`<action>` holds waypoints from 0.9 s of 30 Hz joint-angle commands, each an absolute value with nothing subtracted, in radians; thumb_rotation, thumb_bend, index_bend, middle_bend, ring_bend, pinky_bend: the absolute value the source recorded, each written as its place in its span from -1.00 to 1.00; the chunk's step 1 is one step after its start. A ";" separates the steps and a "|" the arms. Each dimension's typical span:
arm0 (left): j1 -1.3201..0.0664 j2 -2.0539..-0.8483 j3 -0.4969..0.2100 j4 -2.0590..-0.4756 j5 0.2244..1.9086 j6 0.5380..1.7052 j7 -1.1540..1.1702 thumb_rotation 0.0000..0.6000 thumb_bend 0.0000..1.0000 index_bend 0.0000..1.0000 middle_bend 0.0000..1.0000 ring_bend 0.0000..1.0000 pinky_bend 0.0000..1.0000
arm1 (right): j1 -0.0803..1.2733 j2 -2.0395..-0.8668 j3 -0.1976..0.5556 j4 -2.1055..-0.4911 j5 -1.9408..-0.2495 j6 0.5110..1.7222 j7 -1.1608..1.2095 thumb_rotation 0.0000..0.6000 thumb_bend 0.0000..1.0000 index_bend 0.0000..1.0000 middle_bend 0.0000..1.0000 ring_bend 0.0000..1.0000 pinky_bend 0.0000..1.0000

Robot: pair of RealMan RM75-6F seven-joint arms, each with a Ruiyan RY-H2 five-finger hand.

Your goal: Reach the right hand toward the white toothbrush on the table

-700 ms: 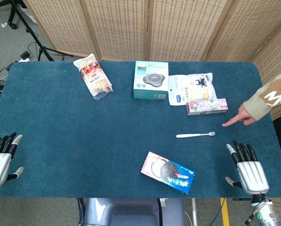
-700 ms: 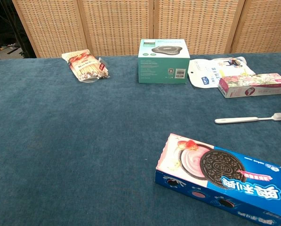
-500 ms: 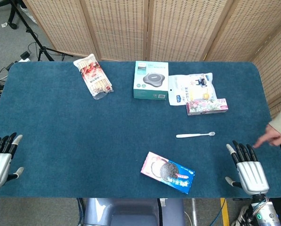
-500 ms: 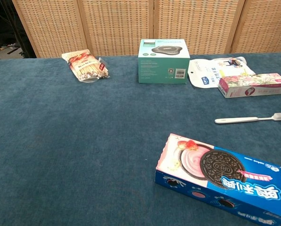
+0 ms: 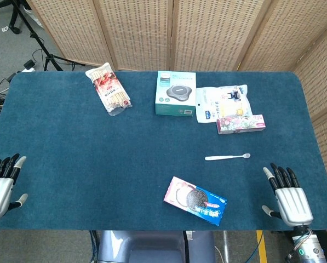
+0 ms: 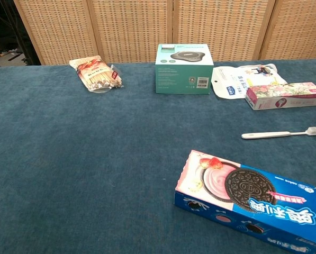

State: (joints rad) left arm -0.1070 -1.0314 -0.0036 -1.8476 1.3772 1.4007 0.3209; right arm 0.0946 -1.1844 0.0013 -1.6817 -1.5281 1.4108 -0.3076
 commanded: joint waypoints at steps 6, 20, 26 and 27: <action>-0.103 -1.041 -0.008 -1.840 1.389 1.418 0.313 1.00 -0.46 -1.00 -1.00 -1.00 -1.00 | 0.095 -1.186 0.001 -1.680 -1.526 1.408 -0.310 1.00 -1.00 -1.00 -1.00 -1.00 -1.00; -0.079 -1.091 -0.027 -1.804 1.452 1.508 0.268 1.00 -0.19 -0.02 -0.17 -0.11 -0.36 | 0.093 -1.185 -0.002 -1.682 -1.533 1.413 -0.309 1.00 -1.00 -1.00 -1.00 -1.00 -1.00; -0.078 -1.094 -0.029 -1.788 1.470 1.515 0.237 1.00 -0.31 -0.91 -0.94 -0.79 -0.69 | 0.101 -1.192 0.001 -1.682 -1.523 1.398 -0.318 1.00 -1.00 -1.00 -1.00 -1.00 -1.00; -0.078 -1.090 -0.027 -1.786 1.474 1.512 0.231 1.00 -0.35 -0.98 -0.99 -0.90 -0.81 | 0.102 -1.193 0.002 -1.681 -1.520 1.396 -0.319 1.00 -1.00 -1.00 -1.00 -1.00 -1.00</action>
State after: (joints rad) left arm -0.0786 -1.0916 -0.0280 -1.7882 1.4702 1.5124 0.2346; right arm 0.1012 -1.1924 0.0017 -1.6813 -1.5210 1.3966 -0.3184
